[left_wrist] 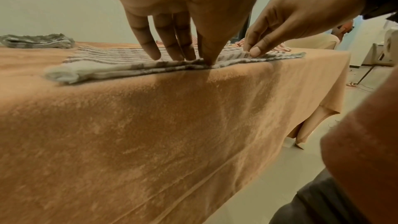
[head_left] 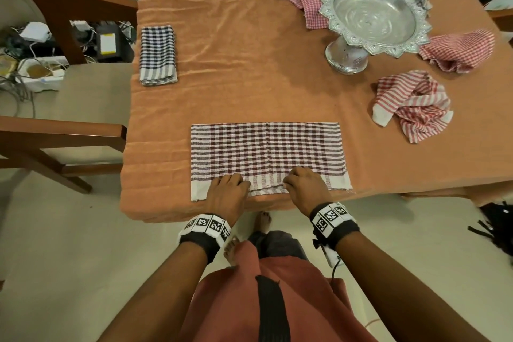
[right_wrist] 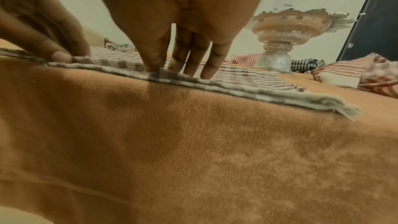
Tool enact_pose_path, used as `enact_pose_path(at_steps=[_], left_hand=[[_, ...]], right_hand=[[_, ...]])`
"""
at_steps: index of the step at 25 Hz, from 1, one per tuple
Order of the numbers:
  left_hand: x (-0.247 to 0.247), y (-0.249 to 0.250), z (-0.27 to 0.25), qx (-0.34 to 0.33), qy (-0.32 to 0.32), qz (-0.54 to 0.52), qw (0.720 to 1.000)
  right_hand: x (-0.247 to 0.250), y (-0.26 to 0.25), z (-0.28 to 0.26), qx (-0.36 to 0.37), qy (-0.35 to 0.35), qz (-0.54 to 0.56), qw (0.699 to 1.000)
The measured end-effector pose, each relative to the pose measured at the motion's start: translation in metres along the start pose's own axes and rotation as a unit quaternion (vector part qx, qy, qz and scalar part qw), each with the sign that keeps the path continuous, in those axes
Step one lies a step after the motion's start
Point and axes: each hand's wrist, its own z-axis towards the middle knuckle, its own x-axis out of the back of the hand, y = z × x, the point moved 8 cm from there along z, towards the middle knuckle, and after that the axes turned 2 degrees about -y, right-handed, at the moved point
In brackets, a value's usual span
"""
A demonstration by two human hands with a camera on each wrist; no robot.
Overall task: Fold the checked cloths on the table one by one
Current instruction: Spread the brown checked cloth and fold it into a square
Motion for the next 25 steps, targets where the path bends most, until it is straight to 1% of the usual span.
enact_pose_path(at_steps=[2,7,11,15,19,23,25], left_hand=[[0.001,0.001,0.001,-0.01,-0.007,0.013,1.0],[0.006,0.004,-0.008,-0.042,0.019,0.016,0.999],[0.002,0.006,-0.02,-0.033,0.024,-0.004,0.999],[-0.001,0.005,-0.021,-0.025,0.018,-0.016,0.999],[0.011,0.003,-0.024,-0.009,0.055,-0.052,0.997],[0.027,0.006,-0.011,-0.002,0.072,-0.063,0.995],[0.034,0.007,0.004,0.004,0.063,-0.077,0.995]], right_hand=[[0.0,-0.001,0.0,0.006,0.013,0.002,1.0],[0.0,-0.004,-0.007,0.02,0.029,-0.007,0.999],[-0.004,-0.006,-0.021,0.012,0.034,-0.002,0.999],[-0.003,-0.007,-0.022,-0.002,0.031,-0.001,1.0],[0.005,-0.01,-0.025,-0.018,0.047,0.029,0.998],[0.006,-0.013,-0.009,-0.039,0.02,0.067,0.997],[0.011,-0.018,0.008,-0.039,-0.002,0.084,0.996]])
